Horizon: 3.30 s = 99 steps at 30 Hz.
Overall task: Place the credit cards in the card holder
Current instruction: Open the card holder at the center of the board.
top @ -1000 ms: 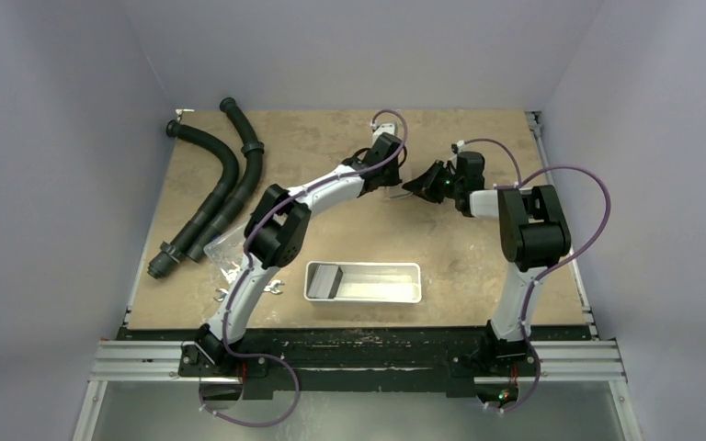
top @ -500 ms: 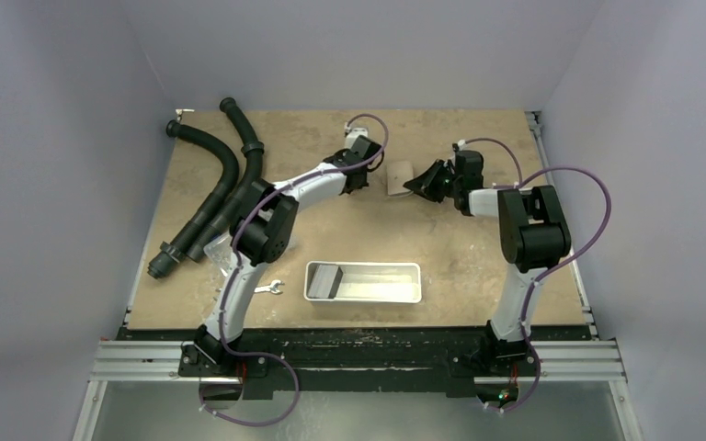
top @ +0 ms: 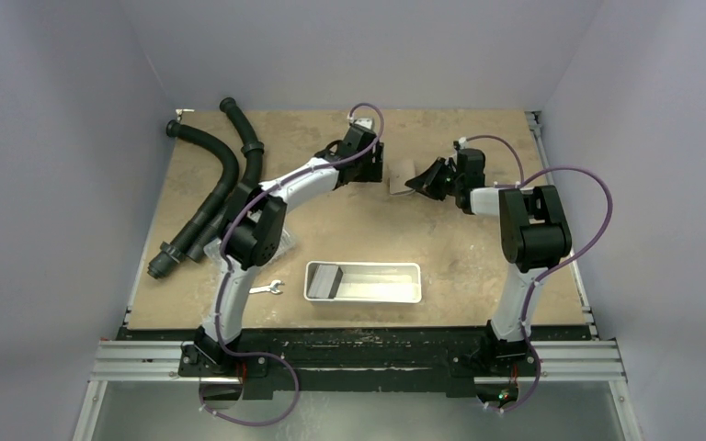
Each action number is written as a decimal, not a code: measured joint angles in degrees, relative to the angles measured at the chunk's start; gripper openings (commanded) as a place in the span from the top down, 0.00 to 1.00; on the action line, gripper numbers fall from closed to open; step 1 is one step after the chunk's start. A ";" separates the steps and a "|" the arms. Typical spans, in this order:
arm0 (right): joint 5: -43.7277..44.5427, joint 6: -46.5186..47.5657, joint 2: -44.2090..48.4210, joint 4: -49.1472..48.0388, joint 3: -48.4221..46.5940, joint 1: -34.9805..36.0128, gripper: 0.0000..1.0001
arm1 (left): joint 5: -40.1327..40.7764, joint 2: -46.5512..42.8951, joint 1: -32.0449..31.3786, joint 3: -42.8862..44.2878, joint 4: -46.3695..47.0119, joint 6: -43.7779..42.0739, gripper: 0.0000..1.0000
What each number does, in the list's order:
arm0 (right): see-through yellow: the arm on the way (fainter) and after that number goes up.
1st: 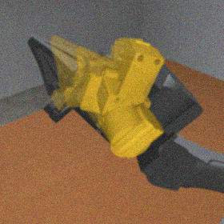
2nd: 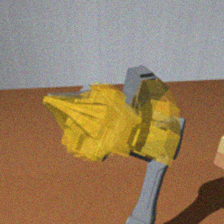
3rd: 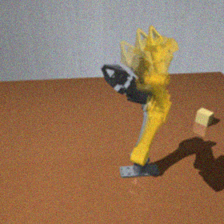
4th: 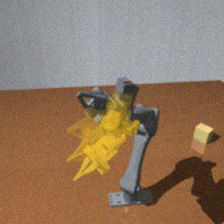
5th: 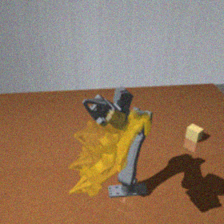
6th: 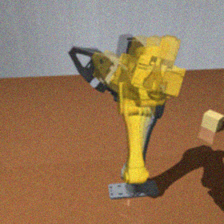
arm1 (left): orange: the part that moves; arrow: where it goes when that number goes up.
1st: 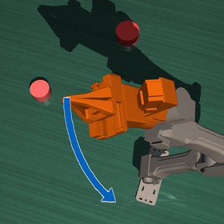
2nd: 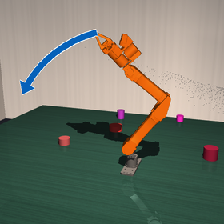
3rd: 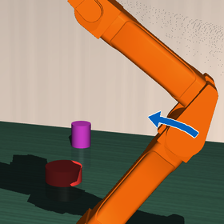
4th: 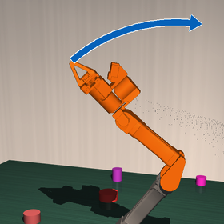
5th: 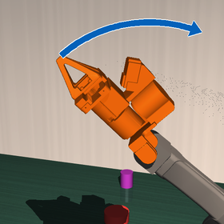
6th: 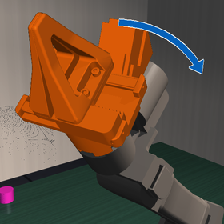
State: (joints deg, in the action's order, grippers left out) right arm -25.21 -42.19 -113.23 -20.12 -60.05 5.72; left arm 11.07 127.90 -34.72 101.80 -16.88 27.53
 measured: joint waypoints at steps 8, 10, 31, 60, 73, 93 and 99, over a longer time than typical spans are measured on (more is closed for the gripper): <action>-0.39 1.07 0.00 0.02 -0.17 0.00 1.00 | 1.38 6.05 -3.85 11.78 -0.79 -0.26 0.24; -0.46 1.22 0.00 0.02 -0.22 0.00 1.00 | 2.25 7.10 -4.94 12.83 -1.11 -0.66 0.27; -0.94 2.34 -0.07 0.48 -0.63 -0.04 1.00 | 8.81 16.24 -5.38 23.26 -10.19 -2.43 1.00; 18.56 24.50 7.74 24.00 -10.75 9.05 0.16 | -27.96 8.41 2.27 13.57 3.04 7.80 1.00; 21.44 24.72 4.55 24.00 -10.88 8.07 0.18 | -28.06 7.56 2.29 13.57 1.66 7.34 1.00; 24.41 20.41 5.07 22.84 -10.14 6.97 0.38 | -28.20 7.56 2.58 14.12 -0.68 6.05 1.00; 22.95 17.75 6.93 20.96 -8.68 2.67 0.29 | -27.98 7.56 2.91 14.12 -2.14 5.03 1.00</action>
State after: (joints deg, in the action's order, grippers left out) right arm -2.26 -24.45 -106.30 0.84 -68.73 8.38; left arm -16.91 135.46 -31.81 115.92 -19.03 32.56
